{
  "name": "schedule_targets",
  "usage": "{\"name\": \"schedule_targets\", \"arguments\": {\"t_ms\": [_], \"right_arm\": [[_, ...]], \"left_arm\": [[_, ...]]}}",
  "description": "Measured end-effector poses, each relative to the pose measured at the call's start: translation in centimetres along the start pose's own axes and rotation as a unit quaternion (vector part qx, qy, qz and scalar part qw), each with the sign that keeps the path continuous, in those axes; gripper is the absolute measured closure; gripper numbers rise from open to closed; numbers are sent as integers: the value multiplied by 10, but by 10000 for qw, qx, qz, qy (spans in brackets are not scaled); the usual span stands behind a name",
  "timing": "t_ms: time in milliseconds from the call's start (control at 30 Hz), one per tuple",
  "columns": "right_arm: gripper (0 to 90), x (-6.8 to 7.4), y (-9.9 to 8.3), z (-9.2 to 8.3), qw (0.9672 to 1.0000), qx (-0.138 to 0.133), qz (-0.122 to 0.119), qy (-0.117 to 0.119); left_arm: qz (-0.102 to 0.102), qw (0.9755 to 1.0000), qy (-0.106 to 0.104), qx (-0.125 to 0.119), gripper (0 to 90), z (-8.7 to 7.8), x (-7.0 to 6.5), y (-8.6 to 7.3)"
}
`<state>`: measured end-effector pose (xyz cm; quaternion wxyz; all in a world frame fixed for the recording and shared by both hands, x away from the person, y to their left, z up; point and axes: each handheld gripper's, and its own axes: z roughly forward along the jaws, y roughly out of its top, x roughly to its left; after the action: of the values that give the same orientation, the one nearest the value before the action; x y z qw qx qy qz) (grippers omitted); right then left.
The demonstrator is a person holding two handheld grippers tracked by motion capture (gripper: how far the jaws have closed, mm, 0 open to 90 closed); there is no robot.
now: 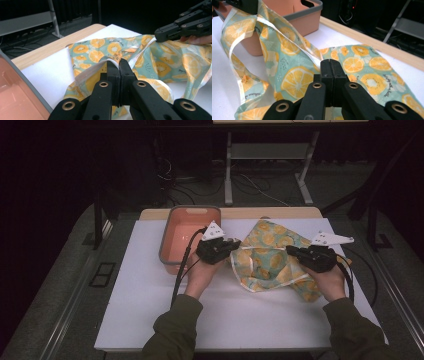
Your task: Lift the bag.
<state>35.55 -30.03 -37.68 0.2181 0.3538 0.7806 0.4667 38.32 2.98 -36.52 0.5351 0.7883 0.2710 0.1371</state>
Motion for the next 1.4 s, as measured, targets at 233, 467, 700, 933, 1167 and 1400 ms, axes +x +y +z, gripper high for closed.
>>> {"name": "schedule_targets", "arguments": {"t_ms": [233, 467, 700, 933, 1167, 1400], "right_arm": [[808, -2, -4, 1, 9992, 94, 235, 322], [603, -1, -5, -5, 9960, 51, 460, 770], [461, 4, -2, -13, 9932, 4, 517, 1044], [330, 6, -3, -18, 9924, -7, 545, 1104], [241, 10, -6, -28, 9920, 5, 476, 1173], [188, 16, -17, -41, 9920, 73, 333, 1217]], "left_arm": [[11, 9999, 19, 164, 684, -4, -1, -7], [21, 9997, -134, 221, 410, -23, -4, -16], [53, 9995, -204, 241, 281, -41, -8, -21], [87, 9989, -290, 344, 132, -53, -9, -25], [80, 9983, -293, 491, 56, -76, -9, -35], [8, 9982, -160, 581, 35, -100, -7, -55]]}}
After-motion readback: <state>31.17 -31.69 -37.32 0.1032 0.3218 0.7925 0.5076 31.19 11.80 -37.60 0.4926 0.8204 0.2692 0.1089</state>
